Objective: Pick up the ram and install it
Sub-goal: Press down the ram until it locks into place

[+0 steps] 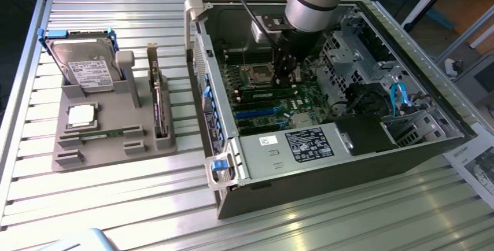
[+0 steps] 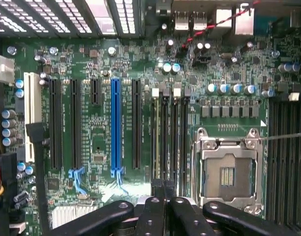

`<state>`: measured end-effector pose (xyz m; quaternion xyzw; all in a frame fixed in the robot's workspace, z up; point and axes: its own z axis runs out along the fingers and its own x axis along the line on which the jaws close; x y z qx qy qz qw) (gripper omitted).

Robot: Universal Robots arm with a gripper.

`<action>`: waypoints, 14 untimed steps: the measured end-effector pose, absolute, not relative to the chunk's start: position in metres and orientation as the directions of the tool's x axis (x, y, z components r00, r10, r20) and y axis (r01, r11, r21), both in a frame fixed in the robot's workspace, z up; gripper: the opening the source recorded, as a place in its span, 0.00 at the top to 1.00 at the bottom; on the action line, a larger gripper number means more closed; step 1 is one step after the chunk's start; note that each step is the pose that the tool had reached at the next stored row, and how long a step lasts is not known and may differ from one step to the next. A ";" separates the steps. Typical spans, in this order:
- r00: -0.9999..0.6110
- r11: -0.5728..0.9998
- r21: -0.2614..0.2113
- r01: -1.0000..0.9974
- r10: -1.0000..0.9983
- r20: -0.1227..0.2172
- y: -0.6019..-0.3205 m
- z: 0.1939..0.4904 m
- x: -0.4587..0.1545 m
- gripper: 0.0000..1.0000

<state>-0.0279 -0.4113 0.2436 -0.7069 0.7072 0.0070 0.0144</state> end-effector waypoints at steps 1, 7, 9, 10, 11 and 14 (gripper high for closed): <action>0.000 0.001 -0.011 -1.000 -1.000 -0.030 -0.411 0.244 -0.031 0.90; 0.000 0.001 -0.011 -1.000 -1.000 -0.027 -0.411 0.244 -0.041 0.90; 0.000 0.001 -0.011 -1.000 -1.000 -0.026 -0.411 0.244 -0.042 0.90; 0.000 0.001 -0.011 -1.000 -1.000 -0.026 -0.411 0.244 -0.042 0.90; 0.000 0.001 -0.011 -1.000 -1.000 -0.026 -0.411 0.244 -0.042 0.90; 0.000 0.001 -0.011 -1.000 -1.000 -0.026 -0.411 0.241 -0.042 0.90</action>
